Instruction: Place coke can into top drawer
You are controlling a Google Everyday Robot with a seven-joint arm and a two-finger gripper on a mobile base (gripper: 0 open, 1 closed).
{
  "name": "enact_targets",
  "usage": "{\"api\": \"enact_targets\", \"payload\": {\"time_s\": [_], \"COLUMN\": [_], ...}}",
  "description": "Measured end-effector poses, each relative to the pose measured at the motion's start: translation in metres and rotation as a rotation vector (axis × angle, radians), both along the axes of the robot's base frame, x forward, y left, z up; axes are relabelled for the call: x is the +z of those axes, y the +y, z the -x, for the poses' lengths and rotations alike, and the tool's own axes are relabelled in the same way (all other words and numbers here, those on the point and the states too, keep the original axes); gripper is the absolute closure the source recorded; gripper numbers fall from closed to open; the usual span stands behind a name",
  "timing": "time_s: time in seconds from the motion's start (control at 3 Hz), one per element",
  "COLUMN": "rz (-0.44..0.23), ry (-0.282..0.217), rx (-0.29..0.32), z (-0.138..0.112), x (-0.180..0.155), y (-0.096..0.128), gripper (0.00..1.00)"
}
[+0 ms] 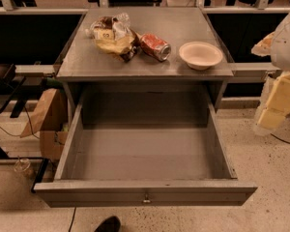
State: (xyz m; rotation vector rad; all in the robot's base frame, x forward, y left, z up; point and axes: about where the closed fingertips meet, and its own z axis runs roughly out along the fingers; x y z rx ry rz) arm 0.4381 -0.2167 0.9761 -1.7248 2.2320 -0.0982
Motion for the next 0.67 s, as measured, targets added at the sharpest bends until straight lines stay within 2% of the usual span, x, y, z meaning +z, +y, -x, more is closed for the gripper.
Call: {"api": "enact_targets", "payload": {"time_s": [0.33,0.67], "rz": [-0.011,-0.096], "ry": [-0.005,-0.024], "rx": [-0.011,-0.095], "z": [-0.002,-0.016], "x": [0.001,0.005], "y": [0.002,0.014], "gripper": [0.00,0.00]}}
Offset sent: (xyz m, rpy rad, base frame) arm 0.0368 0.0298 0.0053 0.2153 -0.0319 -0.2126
